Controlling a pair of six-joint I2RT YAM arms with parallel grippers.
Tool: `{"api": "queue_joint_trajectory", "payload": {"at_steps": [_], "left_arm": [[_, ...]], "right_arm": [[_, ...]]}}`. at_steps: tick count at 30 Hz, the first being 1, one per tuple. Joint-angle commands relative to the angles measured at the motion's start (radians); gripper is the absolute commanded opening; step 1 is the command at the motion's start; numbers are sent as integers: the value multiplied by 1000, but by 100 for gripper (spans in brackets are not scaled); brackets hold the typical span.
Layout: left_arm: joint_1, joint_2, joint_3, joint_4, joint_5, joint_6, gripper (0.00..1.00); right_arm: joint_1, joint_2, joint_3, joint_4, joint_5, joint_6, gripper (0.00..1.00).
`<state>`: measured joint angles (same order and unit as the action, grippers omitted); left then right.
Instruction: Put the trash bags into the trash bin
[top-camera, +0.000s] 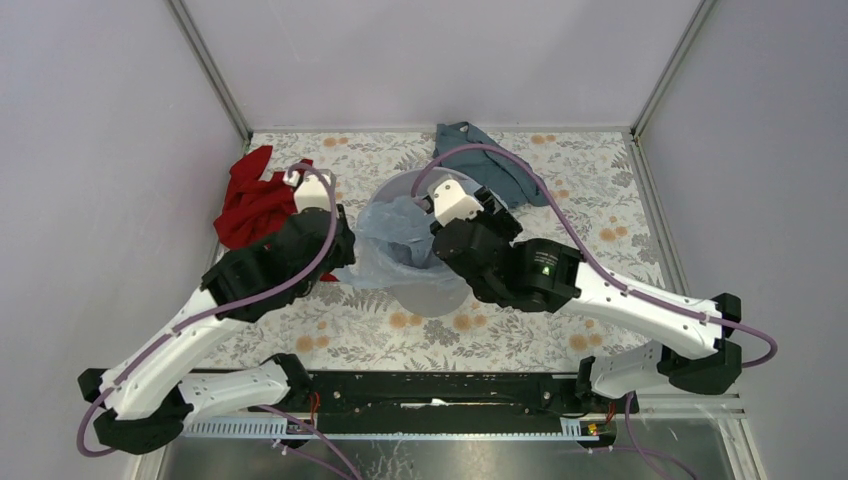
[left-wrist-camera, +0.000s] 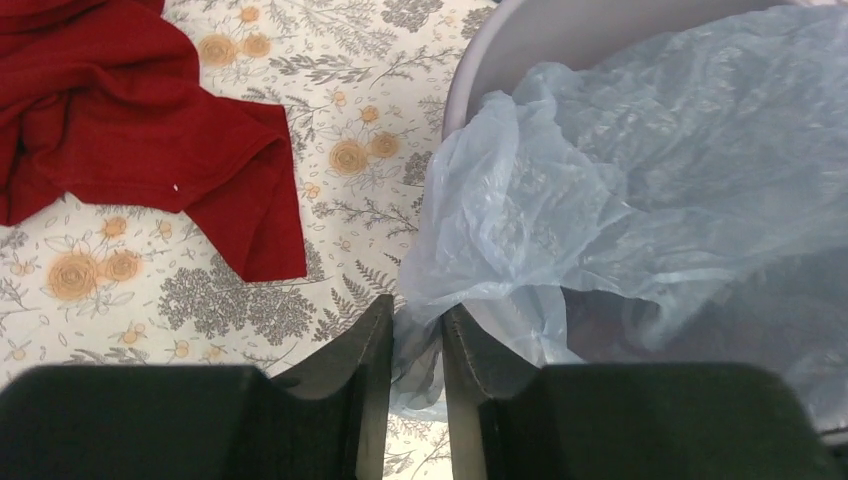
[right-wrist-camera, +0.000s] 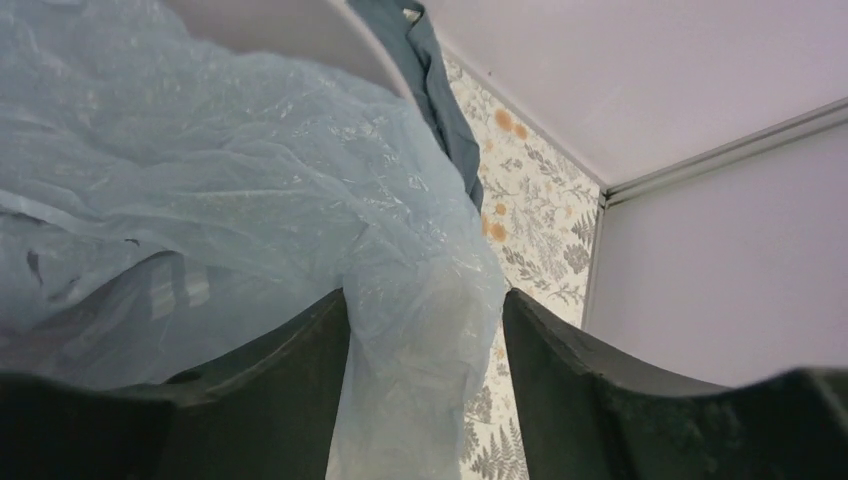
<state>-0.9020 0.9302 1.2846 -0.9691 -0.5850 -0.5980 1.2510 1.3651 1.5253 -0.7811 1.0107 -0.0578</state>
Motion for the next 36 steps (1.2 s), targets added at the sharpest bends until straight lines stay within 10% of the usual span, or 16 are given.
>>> {"api": "queue_joint_trajectory", "payload": {"at_steps": [1, 7, 22, 36], "left_arm": [[1, 45, 42, 13, -74, 2, 24], [8, 87, 53, 99, -162, 47, 15], [308, 258, 89, 265, 123, 159, 5], [471, 300, 41, 446, 376, 200, 6]], "right_arm": [[-34, -80, -56, 244, 52, -108, 57], [-224, -61, -50, 278, -197, -52, 24], [-555, 31, -76, 440, -672, -14, 25], [-715, 146, -57, 552, -887, 90, 5]]}}
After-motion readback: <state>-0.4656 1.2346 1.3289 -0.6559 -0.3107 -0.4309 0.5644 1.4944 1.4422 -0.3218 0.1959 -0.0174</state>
